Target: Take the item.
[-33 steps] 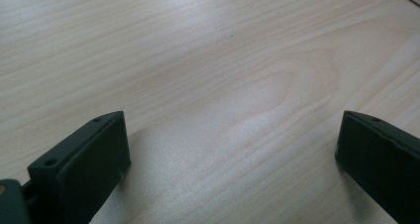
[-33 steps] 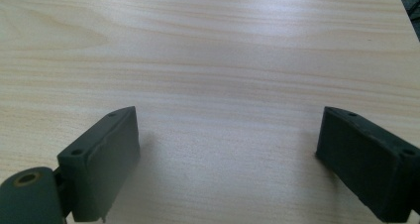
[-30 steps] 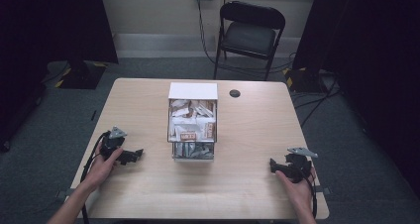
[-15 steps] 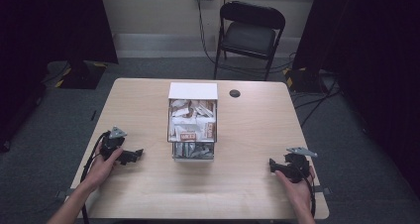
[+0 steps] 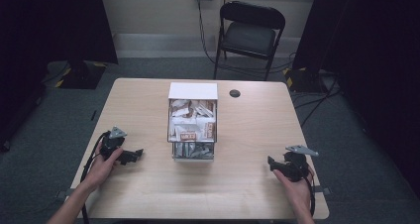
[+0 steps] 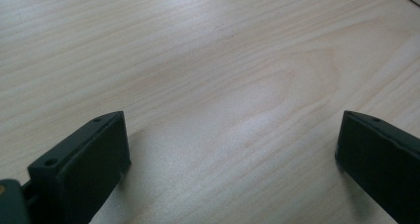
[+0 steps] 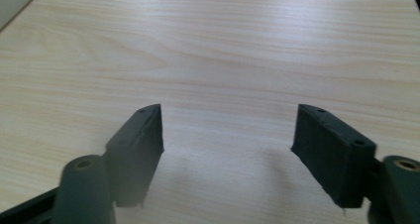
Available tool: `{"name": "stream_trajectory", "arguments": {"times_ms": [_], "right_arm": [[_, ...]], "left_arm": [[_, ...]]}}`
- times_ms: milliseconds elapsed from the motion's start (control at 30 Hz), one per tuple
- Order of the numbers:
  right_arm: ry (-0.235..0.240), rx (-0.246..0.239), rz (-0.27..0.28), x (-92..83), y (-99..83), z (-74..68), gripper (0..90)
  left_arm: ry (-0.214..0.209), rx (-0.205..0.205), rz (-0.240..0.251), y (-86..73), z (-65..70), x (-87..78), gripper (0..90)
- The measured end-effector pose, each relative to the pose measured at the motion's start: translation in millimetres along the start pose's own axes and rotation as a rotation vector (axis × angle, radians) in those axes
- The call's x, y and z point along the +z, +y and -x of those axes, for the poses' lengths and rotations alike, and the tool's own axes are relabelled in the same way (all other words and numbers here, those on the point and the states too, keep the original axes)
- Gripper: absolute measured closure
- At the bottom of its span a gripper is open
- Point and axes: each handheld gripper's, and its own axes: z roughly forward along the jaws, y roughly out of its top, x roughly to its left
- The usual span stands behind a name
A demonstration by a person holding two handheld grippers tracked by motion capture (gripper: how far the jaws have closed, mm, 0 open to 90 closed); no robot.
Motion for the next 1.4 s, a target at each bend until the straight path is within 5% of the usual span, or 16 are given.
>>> {"name": "stream_trajectory", "arguments": {"times_ms": [600, 1400], "right_arm": [[0.111, 0.022, 0.029, -18.1, 14.3, -4.6, 40.5], [0.236, -0.037, 0.084, -45.9, 43.5, -29.6, 51.1]], "left_arm": [[0.000, 0.000, 0.000, 0.0, 0.0, 0.0, 0.0], [0.000, 0.000, 0.000, 0.0, 0.0, 0.0, 0.0]]}}
